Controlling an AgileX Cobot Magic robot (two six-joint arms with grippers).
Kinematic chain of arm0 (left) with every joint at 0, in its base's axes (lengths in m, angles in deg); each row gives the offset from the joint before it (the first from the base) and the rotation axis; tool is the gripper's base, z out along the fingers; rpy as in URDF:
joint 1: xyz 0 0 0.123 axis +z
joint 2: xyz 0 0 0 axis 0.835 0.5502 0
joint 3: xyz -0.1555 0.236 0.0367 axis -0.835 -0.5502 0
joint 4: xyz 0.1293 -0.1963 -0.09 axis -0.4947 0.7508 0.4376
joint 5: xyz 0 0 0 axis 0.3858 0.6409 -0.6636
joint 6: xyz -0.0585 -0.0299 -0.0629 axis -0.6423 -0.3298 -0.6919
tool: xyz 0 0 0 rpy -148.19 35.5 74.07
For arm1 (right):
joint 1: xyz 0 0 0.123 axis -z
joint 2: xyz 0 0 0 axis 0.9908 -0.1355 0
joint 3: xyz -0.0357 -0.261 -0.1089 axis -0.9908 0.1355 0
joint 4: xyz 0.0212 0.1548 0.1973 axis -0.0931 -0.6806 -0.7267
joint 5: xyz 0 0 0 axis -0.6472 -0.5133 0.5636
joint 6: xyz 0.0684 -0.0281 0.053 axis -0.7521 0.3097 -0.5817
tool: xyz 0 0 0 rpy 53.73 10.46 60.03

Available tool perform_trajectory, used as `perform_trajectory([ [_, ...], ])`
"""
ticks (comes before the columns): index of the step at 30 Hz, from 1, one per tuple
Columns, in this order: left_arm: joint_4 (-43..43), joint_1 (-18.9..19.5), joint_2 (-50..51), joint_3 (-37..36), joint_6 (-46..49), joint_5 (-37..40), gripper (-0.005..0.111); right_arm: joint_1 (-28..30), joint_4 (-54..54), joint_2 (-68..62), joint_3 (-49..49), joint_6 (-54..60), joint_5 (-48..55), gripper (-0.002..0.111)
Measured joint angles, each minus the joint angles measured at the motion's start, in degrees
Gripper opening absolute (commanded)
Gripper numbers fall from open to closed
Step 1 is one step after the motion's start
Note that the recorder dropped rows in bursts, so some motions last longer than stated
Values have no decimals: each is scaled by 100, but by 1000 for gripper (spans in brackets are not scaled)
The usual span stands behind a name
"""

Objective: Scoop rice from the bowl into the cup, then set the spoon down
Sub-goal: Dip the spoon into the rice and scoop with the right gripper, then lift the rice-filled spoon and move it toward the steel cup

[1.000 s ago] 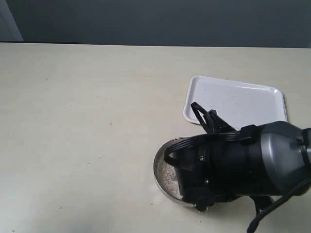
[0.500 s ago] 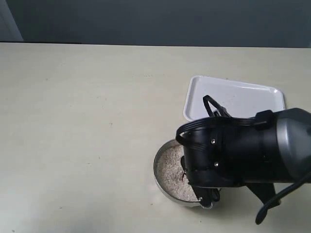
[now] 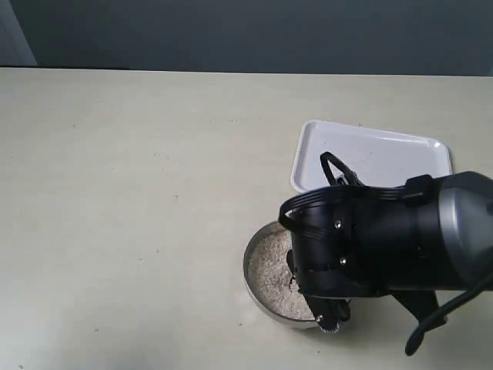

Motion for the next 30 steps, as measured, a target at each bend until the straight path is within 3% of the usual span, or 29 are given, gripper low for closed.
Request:
perform_trajectory([
  [13, 0, 0, 0, 0, 0, 0, 0, 0, 379, 0, 0, -128, 0, -1],
  [18, 0, 0, 0, 0, 0, 0, 0, 26, 96, 0, -97, -128, 0, -1],
  [23, 0, 0, 0, 0, 0, 0, 0, 462, -526, 0, -804, 81, -1, -1],
  [30, 0, 0, 0, 0, 0, 0, 0, 674, -1366, 86, -845, 423, -1, -1],
])
